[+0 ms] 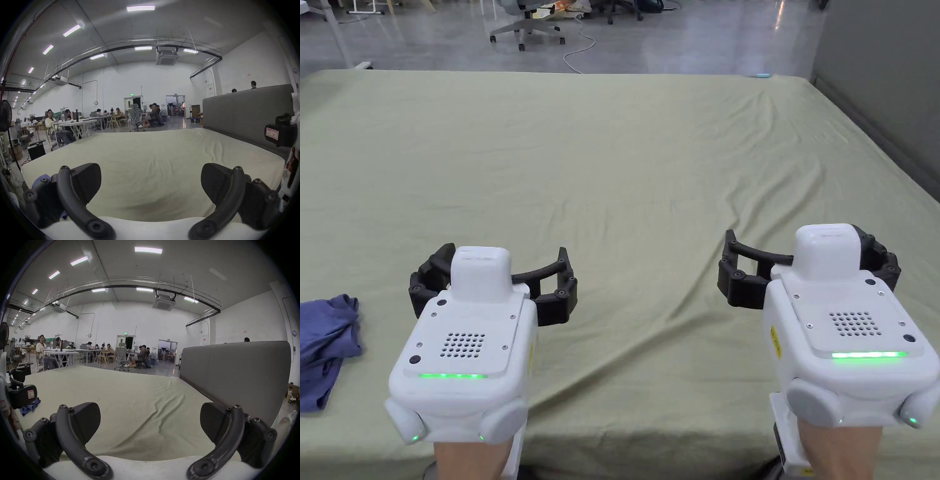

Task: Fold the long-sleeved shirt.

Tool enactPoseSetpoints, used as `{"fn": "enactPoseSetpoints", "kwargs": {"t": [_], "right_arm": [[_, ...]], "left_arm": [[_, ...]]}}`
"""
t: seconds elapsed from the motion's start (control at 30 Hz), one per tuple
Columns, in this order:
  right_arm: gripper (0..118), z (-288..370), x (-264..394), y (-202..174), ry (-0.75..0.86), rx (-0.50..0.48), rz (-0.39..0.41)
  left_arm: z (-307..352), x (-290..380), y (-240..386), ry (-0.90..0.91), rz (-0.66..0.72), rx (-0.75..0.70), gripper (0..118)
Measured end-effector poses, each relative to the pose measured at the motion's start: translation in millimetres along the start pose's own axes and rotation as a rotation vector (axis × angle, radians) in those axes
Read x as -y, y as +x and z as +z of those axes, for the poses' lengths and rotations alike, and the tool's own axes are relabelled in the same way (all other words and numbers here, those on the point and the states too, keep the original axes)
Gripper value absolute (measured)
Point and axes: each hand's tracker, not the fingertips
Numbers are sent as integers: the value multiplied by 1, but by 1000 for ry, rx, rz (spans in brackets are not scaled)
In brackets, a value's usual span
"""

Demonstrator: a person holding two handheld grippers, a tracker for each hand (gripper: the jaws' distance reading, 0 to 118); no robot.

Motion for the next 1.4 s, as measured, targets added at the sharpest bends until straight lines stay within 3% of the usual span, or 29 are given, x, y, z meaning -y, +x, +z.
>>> {"fn": "enactPoseSetpoints", "kwargs": {"t": [0.23,0.6,1.4], "right_arm": [[118,0,-4,-1,13,-12,-12],[118,1,-2,3,8,0,-42],[118,1,-3,6,1,17,-23]], "left_arm": [[3,-6,-9,-53,70,-37,118],[9,-11,-3,-21,-3,22,118],[4,-13,3,-21,-30,54,118]]}}
